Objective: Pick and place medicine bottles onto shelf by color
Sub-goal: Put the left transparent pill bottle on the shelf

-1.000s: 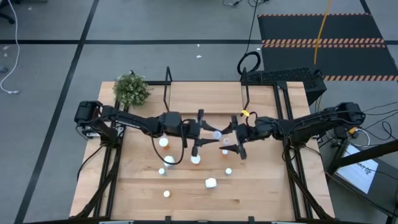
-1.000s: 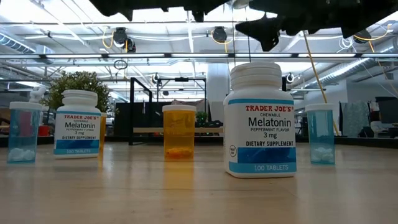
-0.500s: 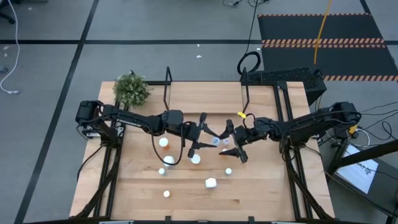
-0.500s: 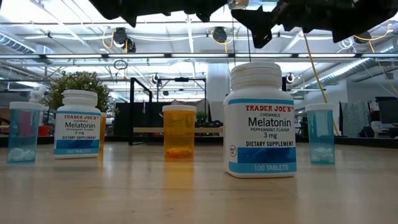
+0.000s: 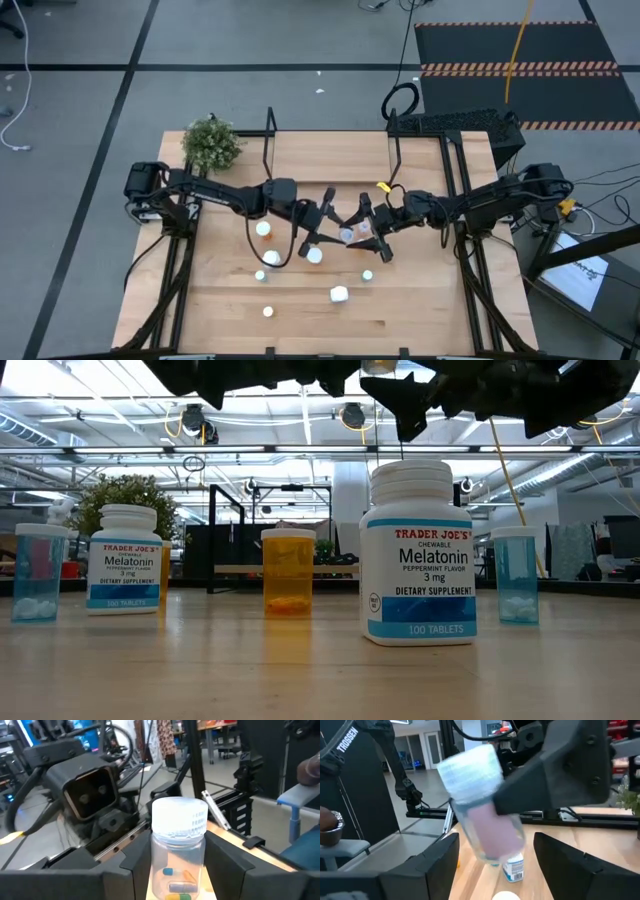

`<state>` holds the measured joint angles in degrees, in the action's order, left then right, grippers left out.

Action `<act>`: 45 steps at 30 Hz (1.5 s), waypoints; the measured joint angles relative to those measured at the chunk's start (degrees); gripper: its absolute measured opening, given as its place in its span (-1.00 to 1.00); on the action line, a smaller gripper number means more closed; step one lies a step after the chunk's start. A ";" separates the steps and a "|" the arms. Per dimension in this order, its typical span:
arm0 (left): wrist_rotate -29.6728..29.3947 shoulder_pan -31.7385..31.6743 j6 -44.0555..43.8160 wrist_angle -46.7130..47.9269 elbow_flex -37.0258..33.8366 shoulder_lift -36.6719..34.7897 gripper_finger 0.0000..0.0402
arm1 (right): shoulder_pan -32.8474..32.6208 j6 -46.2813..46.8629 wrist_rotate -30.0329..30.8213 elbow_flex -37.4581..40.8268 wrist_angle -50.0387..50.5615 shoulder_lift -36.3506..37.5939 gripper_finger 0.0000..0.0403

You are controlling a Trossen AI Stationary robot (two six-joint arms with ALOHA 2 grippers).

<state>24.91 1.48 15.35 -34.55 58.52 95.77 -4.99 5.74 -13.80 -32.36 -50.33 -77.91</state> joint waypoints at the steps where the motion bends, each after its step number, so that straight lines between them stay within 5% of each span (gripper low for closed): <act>1: 0.31 0.10 0.00 -0.36 0.00 0.00 -0.21 | 0.00 -0.40 -0.02 0.00 -0.44 0.01 0.23; 20: -0.22 0.53 1.53 -4.12 -0.04 1.90 -0.11 | -0.07 -2.20 -3.28 0.07 -3.17 0.07 -0.18; 31: -14.65 3.49 4.77 -2.83 -0.02 1.75 0.34 | 0.07 -1.85 -2.58 0.07 0.14 1.56 -0.17; 45: -31.87 5.06 4.17 -2.46 -0.02 -0.61 0.92 | -2.33 -7.89 16.66 -0.04 6.43 6.27 -0.20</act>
<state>-6.96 6.55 19.53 -37.01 58.50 95.15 -7.32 -2.16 2.86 -32.40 -43.90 -71.64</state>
